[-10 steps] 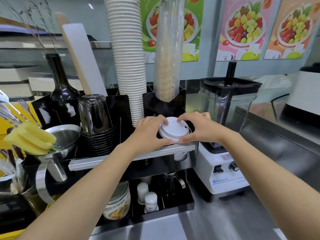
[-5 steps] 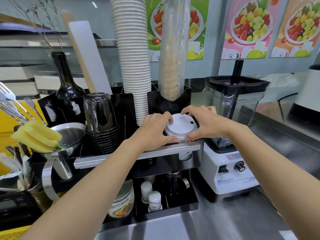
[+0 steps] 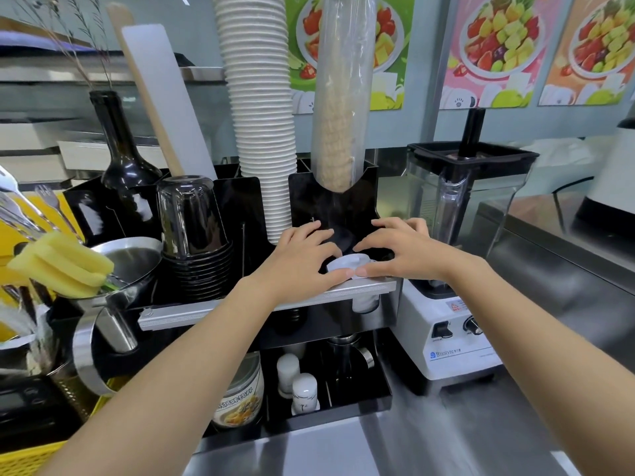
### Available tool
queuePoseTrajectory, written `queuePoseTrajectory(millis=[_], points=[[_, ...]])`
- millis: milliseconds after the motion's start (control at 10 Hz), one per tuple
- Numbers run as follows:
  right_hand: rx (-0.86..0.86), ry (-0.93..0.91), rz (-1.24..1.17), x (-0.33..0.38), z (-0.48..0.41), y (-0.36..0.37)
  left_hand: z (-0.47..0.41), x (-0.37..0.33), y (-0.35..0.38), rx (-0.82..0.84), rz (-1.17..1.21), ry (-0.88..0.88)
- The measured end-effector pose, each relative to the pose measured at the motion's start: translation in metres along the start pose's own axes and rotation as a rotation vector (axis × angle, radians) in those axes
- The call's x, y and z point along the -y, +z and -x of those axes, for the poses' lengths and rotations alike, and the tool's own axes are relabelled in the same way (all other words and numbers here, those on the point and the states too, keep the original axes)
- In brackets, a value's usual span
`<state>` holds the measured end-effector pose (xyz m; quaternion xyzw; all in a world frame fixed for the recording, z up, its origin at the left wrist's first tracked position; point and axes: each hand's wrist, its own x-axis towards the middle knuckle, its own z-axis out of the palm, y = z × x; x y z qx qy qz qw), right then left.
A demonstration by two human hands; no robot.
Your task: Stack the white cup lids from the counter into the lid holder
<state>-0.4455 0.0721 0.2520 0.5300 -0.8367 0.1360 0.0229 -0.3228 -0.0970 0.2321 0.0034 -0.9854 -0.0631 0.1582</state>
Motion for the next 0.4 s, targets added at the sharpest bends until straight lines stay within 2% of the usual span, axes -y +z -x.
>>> queuePoseTrajectory(millis=[200,400], points=[[-0.050,-0.033,0.000,-0.002,0.005,0.001,0.002,-0.002,-0.002,-0.042,-0.008,0.010],[-0.264,-0.008,-0.219,0.002,0.023,-0.024,0.014,-0.005,-0.022,-0.133,0.012,-0.002]])
